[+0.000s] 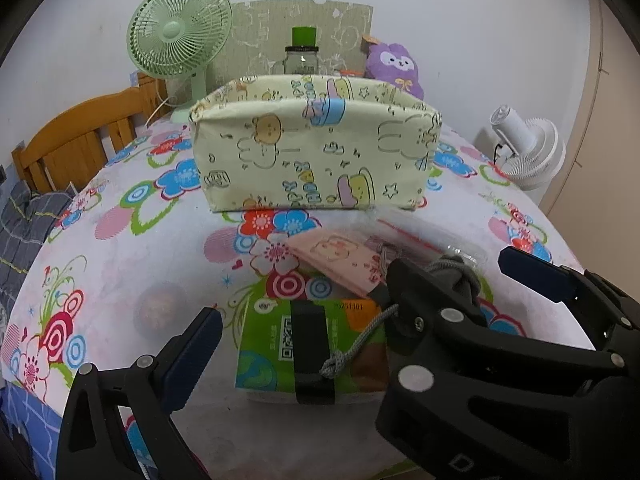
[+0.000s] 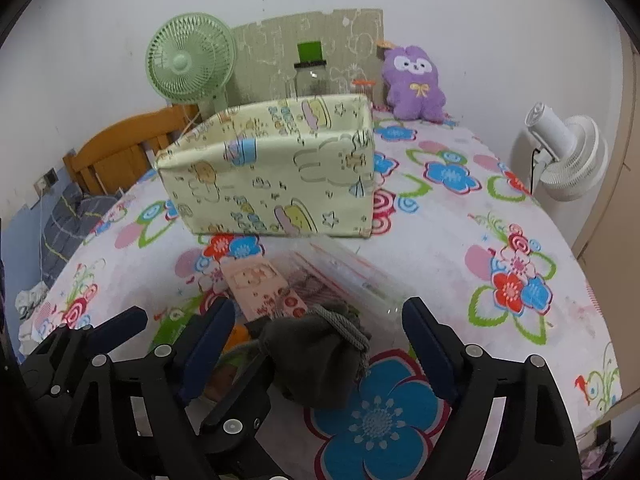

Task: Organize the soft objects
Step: 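Grasp the green tissue pack with the left gripper while the right gripper grasps the grey glove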

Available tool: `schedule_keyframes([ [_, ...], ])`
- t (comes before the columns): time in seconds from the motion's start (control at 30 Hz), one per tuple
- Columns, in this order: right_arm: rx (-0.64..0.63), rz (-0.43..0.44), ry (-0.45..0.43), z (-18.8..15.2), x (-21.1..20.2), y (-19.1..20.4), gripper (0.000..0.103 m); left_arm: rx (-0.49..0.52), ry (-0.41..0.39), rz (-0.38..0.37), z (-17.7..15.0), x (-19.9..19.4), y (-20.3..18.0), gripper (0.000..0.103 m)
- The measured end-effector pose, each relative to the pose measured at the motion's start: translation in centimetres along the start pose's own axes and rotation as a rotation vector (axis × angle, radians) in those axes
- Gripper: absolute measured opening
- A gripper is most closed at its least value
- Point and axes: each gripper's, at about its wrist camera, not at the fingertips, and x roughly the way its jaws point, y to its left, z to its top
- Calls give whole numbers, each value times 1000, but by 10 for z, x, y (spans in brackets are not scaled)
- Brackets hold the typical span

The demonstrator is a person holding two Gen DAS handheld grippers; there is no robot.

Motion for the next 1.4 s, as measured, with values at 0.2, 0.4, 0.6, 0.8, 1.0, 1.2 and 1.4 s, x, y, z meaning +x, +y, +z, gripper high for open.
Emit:
schedule_keyframes([
  [0.2,21,-1,54,-8,14,-3,82,16,25,15,-6,8,-2,102],
  [0.4,37,-4,79,-12,19,-6,65,17,37,14,-7,12,-3,102],
  [0.6,62,-26,53,-11,13,-10,58,-19,38,11,-5,12,3,101],
  [0.8,73,-52,13,-6,4,-12,58,-19,44,11,-5,14,2,96],
  [1.0,59,-58,25,-7,8,-5,58,-13,52,23,-7,17,3,76],
  [1.2,41,-55,32,-7,10,3,58,-39,46,-6,-6,14,9,72],
  [1.4,36,-57,22,-5,7,8,58,-41,26,2,-3,7,12,72],
])
